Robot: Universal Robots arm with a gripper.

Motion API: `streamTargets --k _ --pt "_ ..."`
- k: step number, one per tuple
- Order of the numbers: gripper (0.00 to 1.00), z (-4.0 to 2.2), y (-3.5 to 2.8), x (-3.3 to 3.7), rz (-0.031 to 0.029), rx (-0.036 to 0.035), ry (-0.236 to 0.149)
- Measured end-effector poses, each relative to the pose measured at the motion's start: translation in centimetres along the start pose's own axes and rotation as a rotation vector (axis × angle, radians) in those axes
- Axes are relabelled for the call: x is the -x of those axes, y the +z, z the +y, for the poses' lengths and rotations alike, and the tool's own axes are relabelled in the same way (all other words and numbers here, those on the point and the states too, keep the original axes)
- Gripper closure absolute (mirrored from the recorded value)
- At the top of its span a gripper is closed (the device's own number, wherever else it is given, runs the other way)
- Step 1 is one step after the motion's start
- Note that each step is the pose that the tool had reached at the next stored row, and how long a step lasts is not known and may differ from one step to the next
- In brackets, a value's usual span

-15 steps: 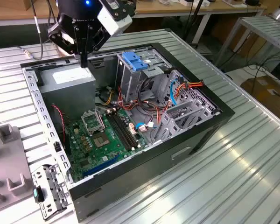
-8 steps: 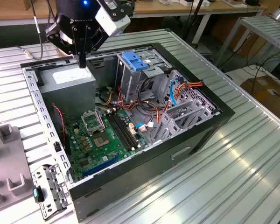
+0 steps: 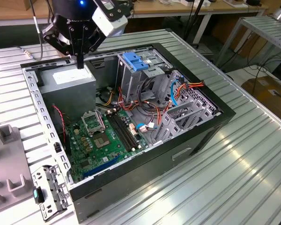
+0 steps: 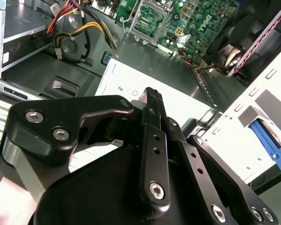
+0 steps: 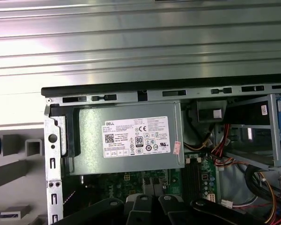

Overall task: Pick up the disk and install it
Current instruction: 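Reach for the disk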

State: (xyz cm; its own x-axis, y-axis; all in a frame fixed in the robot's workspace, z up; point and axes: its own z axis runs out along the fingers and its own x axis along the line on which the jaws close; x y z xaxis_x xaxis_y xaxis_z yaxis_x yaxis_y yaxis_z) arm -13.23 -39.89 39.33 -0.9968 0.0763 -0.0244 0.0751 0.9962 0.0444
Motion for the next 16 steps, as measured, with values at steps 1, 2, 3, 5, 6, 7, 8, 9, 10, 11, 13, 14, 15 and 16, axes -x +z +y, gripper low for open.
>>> streamTargets --k 1,2,3,5,6,7,8,9,10,11,13,14,15,16 --pt "0.89 0.0 0.0 -0.04 0.0 0.0 0.0" --pt "0.89 -0.01 0.0 -0.1 0.0 0.0 0.0" --pt "0.89 -0.01 0.0 -0.14 0.0 0.0 0.0" --pt "0.89 -0.02 0.0 -0.22 0.0 0.0 0.0" --pt "0.89 -0.02 -0.01 -0.26 0.0001 -0.0001 0.0" --pt "0.89 -0.02 -0.01 -0.29 0.0001 0.0 0.0" --pt "0.89 -0.03 -0.01 -0.31 0.0001 0.0 0.0" --pt "0.89 -0.03 -0.01 -0.34 0.0002 0.0 0.0" --pt "0.89 -0.03 -0.01 -0.39 0.0002 0.0 0.0" --pt "0.89 -0.04 -0.01 -0.43 0.0002 0.0 0.0" --pt "0.89 -0.06 -0.02 -0.73 0.0006 -0.0001 0.0" --pt "0.89 -0.06 -0.02 -0.81 0.0006 -0.0001 0.0" --pt "0.89 -0.07 -0.02 -0.91 0.0006 0.0 0.0" --pt "0.89 -0.08 -0.02 -1.05 0.0007 -0.0001 0.0"
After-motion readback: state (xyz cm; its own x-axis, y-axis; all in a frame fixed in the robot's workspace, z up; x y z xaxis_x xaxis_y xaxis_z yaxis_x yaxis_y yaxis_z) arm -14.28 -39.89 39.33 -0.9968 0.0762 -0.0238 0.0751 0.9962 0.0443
